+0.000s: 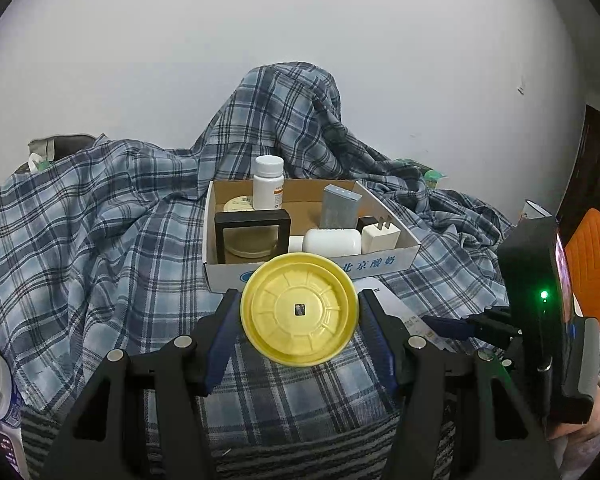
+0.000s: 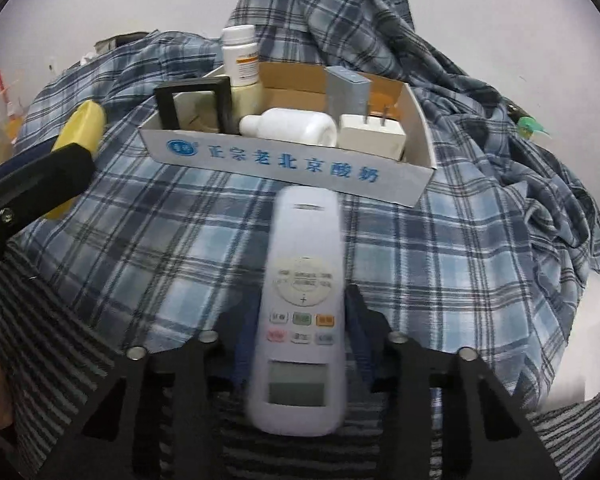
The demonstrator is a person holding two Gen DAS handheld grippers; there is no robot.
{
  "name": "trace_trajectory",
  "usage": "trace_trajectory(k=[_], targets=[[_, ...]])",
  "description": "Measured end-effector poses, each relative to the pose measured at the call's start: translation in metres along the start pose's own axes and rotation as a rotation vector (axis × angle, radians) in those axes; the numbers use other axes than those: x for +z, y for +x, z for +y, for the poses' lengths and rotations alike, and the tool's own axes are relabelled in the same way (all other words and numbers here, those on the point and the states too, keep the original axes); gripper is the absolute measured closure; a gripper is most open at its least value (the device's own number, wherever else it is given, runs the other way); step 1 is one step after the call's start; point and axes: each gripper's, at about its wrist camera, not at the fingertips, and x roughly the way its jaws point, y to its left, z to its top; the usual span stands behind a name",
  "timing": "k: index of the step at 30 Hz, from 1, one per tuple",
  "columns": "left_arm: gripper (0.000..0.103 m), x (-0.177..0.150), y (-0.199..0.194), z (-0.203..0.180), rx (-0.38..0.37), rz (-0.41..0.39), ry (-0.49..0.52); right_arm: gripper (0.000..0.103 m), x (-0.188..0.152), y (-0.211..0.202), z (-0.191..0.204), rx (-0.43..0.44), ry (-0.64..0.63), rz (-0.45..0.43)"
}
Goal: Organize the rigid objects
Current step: 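Grasp the white AUX remote with the right gripper while the left gripper holds the lid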
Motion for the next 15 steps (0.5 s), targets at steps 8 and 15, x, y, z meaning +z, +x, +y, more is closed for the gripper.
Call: trace_trajectory(k=[8,15], targets=[[0.042,0.001,0.000,-0.001,0.000,0.000,0.000,0.064,0.003,0.003,-0.002,0.025,0.019,-0.003],[0.042,0.000,-0.010,-0.001,-0.037,-0.057,-0.005,0.064,0.001,-0.003,-0.008,0.052,0.060,-0.046]])
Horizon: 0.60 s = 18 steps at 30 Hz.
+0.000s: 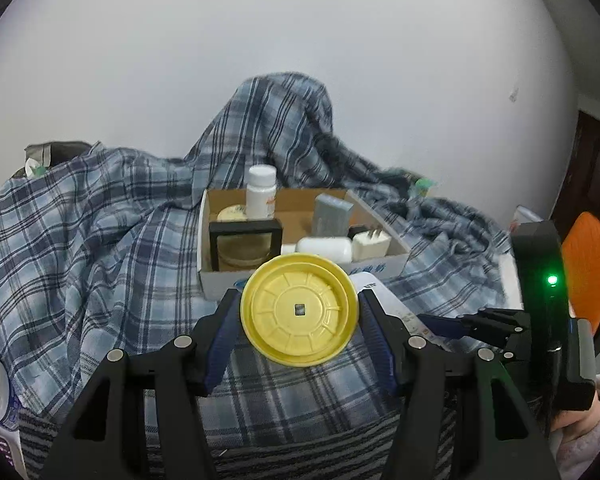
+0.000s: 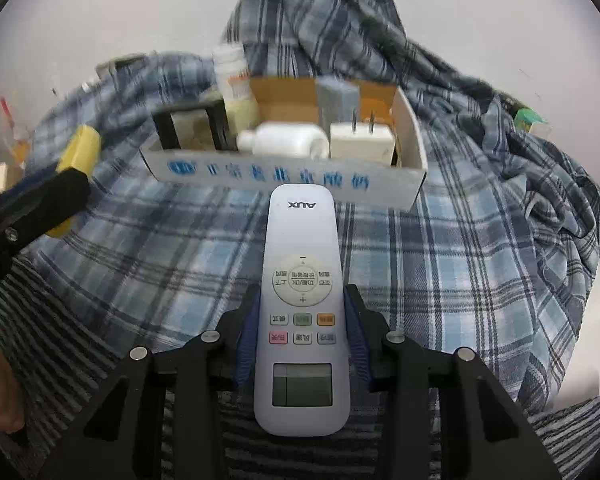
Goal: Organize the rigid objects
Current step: 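Grasp the white AUX remote with the right gripper while the left gripper holds the lid, then lower the lid and remote into the box and open both grippers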
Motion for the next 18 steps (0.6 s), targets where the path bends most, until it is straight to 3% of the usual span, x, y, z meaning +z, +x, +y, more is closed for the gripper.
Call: trace_trajectory(k=[4,11,18], targets=[[0.042,0.000,-0.009,-0.004,0.003,-0.044,0.018,0.064,-0.001,-0.021,0.000,0.075,-0.002,-0.111],[0.042,0.000,-0.019,-0.008,0.021,-0.086,0.038,0.064,-0.002,-0.063,0.008,0.044,-0.047,-0.366],[0.042,0.008,-0.030,-0.010,0.048,-0.129,0.024,0.064,-0.002,-0.075,0.011,0.019,-0.055,-0.447]])
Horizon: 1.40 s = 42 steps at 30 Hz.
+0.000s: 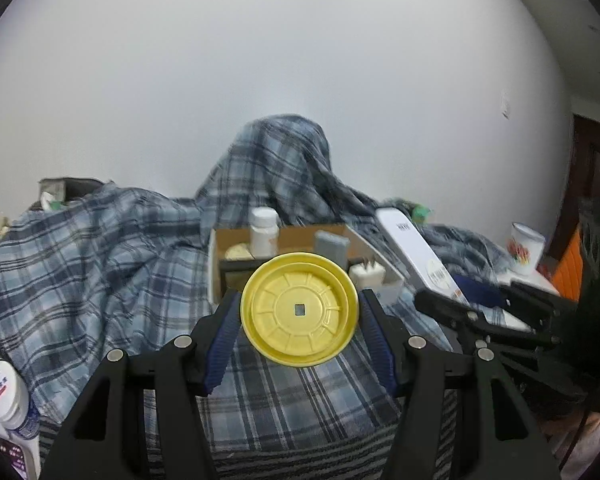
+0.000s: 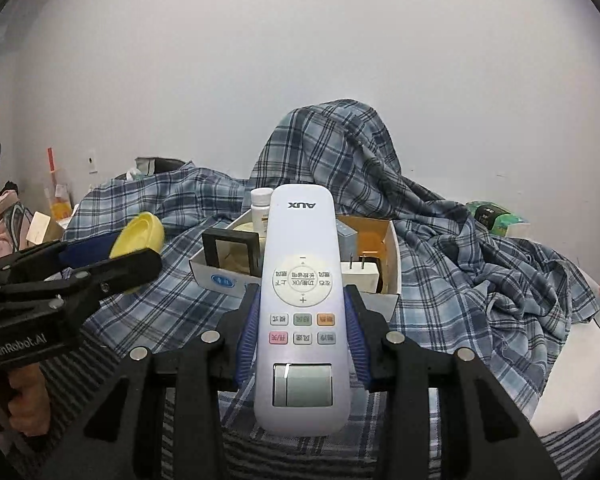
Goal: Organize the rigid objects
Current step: 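Lower the lid and remote into the box and open both grippers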
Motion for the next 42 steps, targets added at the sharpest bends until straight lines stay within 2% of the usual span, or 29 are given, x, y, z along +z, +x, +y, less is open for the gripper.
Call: trace_trajectory(k=[3,6,8,11,16,19,22,26,29,32,36,42], targets=[[0.042,0.014,-0.012,-0.003,0.015,-0.049,0.006,0.064,0.003,-0.005,-0.002,-0.028,0.004,-0.006],[0.042,0.034,-0.017,-0.010,0.032,-0.073,0.067,0.064,0.016,-0.013,-0.006,-0.100,-0.023,-0.010],[0.042,0.053,-0.019,-0.012,0.044,-0.106,0.078,0.064,0.026,-0.021,-0.015,-0.074,-0.012,-0.034],[0.042,0.078,-0.018,-0.015,0.059,-0.151,0.089,0.064,0.048,-0.024,-0.026,-0.088,-0.033,-0.060],[0.042,0.119,0.015,-0.021,0.067,-0.190,0.100,0.064,0.092,-0.011,-0.045,-0.068,-0.040,-0.087],[0.042,0.130,0.045,-0.024,0.057,-0.174,0.104,0.064,0.111,0.013,-0.057,-0.063,-0.021,-0.066],[0.042,0.134,0.083,-0.030,0.052,-0.128,0.122,0.064,0.120,0.053,-0.070,-0.068,0.007,0.025],[0.042,0.120,0.125,-0.035,0.082,-0.073,0.136,0.064,0.112,0.097,-0.079,-0.016,0.004,0.103],[0.042,0.104,0.149,-0.027,0.068,-0.003,0.095,0.064,0.098,0.126,-0.083,-0.004,-0.010,0.179],[0.042,0.092,0.166,-0.022,0.065,0.046,0.084,0.064,0.085,0.152,-0.090,0.006,0.011,0.262],[0.042,0.079,0.175,-0.023,0.065,0.084,0.115,0.064,0.068,0.173,-0.096,0.027,0.028,0.331],[0.042,0.075,0.183,-0.021,0.048,0.123,0.108,0.063,0.056,0.183,-0.100,0.037,0.024,0.365]])
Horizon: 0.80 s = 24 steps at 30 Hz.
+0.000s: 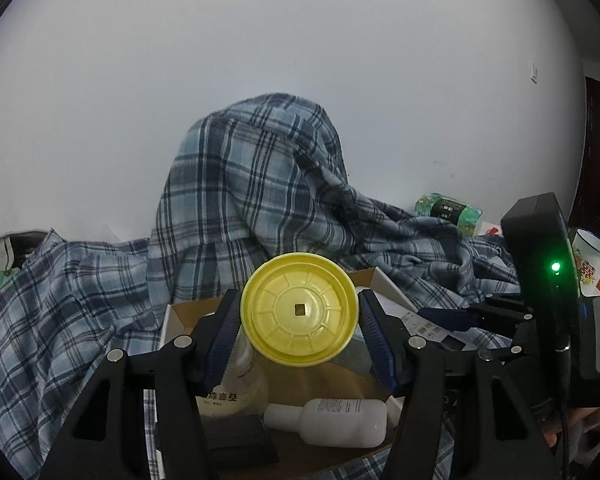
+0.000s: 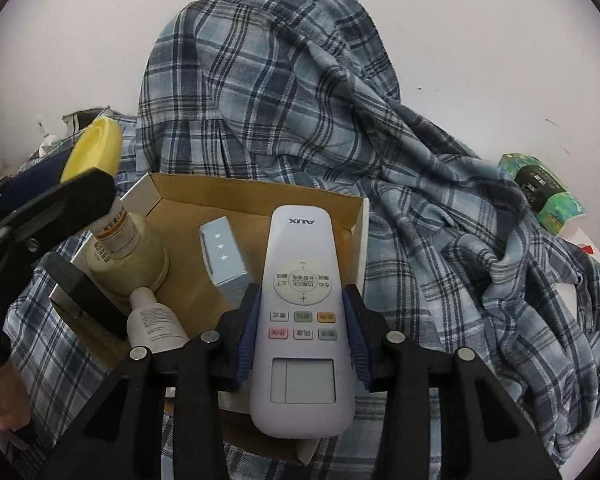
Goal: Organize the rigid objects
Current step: 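Lower the lid and remote into the box and open both grippers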
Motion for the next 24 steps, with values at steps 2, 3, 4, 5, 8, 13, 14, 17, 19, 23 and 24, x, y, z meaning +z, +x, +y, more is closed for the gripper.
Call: trace_trajectory(k=[2,3,4,5,8,13,14,17,19,23,24], targets=[[0.042,-0.002,0.003,0.001,-0.006,0.015,-0.008,0.057,0.000,0.001,0.000,0.010,-0.005,0.002],[0.042,-0.003,0.005,0.001,-0.012,0.026,-0.016,0.055,0.000,0.001,0.001,0.016,-0.008,0.005],[0.042,-0.004,0.005,0.002,-0.012,0.025,-0.017,0.054,-0.001,0.001,0.001,0.027,-0.008,0.009],[0.042,-0.004,0.005,0.001,-0.006,0.020,-0.012,0.051,-0.002,0.000,0.001,0.037,-0.006,0.006],[0.040,-0.005,0.004,0.000,-0.009,0.024,-0.001,0.034,-0.003,-0.003,0.001,0.052,0.004,-0.001],[0.020,-0.005,-0.003,0.000,0.008,-0.016,0.015,0.028,-0.004,-0.016,-0.004,0.029,0.014,-0.059],[0.020,-0.004,-0.004,0.001,0.006,-0.020,0.010,0.027,-0.003,-0.019,-0.006,0.020,0.017,-0.072],[0.020,0.003,-0.014,0.004,0.008,-0.036,-0.003,0.027,0.002,-0.029,-0.010,-0.003,0.023,-0.104],[0.020,0.008,-0.028,0.005,0.011,-0.067,0.007,0.026,0.007,-0.036,-0.011,-0.005,0.033,-0.124],[0.020,0.023,-0.067,0.010,0.033,-0.157,-0.013,0.019,0.015,-0.066,-0.012,-0.014,0.049,-0.195],[0.017,0.025,-0.076,0.011,0.031,-0.173,-0.023,0.017,0.017,-0.075,-0.010,-0.012,0.047,-0.217]])
